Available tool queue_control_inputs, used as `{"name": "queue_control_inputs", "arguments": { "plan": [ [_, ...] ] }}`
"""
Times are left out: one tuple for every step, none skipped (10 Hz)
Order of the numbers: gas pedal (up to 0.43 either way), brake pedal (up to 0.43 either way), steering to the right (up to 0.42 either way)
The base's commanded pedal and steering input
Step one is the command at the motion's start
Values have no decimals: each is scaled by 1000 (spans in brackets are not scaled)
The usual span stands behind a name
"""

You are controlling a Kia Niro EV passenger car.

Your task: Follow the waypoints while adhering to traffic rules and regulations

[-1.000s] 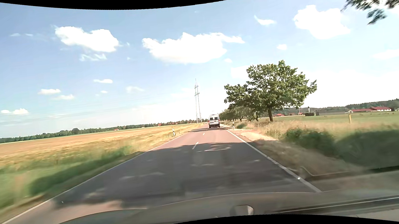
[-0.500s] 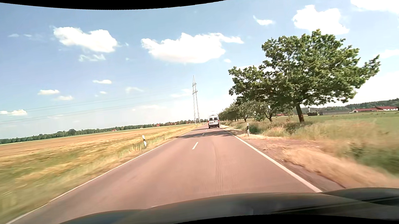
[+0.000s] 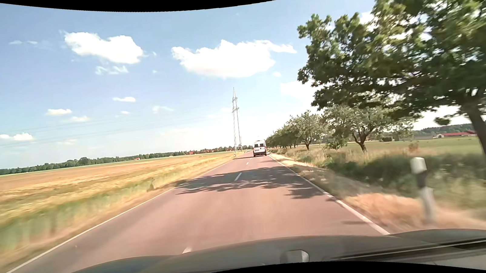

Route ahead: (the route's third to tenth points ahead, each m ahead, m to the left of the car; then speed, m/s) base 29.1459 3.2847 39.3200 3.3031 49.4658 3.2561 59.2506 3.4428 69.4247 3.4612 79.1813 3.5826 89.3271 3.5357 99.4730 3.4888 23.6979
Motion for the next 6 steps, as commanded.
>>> {"name": "queue_control_inputs", "arguments": {
  "plan": [
    [87,6,1],
    [87,6,1],
    [87,6,1],
    [87,6,0],
    [87,6,0],
    [87,6,-1]
  ]
}}
